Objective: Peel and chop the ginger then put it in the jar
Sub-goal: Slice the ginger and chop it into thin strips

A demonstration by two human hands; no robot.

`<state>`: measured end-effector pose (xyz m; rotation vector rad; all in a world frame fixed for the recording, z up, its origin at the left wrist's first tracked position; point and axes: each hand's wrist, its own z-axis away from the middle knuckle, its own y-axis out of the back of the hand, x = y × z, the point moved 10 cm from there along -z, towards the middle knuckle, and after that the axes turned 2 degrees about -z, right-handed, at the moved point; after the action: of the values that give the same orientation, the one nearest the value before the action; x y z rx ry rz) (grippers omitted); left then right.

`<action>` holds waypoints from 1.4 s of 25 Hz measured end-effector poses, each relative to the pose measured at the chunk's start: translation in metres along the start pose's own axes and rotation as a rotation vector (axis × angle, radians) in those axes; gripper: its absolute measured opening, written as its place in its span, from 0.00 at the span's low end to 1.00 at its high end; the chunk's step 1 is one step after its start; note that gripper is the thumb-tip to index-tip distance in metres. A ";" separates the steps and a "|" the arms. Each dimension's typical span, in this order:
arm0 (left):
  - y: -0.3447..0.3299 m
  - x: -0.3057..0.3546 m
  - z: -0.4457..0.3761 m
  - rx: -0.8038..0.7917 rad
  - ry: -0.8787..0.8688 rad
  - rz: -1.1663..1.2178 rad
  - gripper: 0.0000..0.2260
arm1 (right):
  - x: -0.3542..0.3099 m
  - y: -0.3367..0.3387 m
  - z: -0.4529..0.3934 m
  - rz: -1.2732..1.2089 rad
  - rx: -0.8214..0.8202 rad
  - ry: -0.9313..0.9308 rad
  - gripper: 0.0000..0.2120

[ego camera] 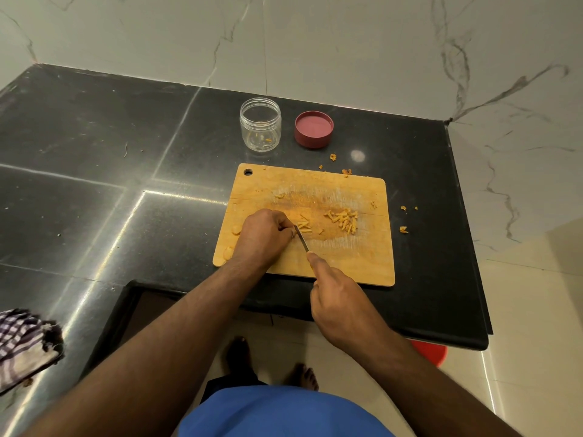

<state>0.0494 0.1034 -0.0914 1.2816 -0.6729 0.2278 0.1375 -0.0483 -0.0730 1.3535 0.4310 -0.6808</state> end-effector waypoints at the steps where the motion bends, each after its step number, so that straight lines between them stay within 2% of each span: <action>1: 0.000 0.000 0.000 0.003 0.001 0.000 0.06 | 0.002 0.000 0.006 -0.013 -0.002 -0.014 0.25; 4: 0.000 -0.001 0.000 0.004 0.003 0.004 0.06 | 0.007 0.000 0.023 -0.016 -0.003 -0.048 0.26; 8: -0.001 0.000 0.002 -0.012 0.001 -0.009 0.07 | 0.003 0.020 0.029 -0.033 0.122 0.007 0.26; 22: 0.002 0.000 0.004 0.006 0.027 0.028 0.05 | 0.001 0.001 -0.010 0.004 -0.014 0.022 0.25; 29: 0.004 0.002 0.005 0.015 0.036 0.026 0.05 | 0.009 -0.002 0.014 -0.013 -0.012 -0.011 0.25; 35: 0.005 0.002 0.006 -0.024 0.039 0.020 0.08 | 0.019 0.024 0.029 -0.119 0.131 -0.030 0.25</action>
<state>0.0464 0.0992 -0.0862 1.2450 -0.6534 0.2596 0.1649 -0.0783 -0.0623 1.4469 0.4517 -0.8390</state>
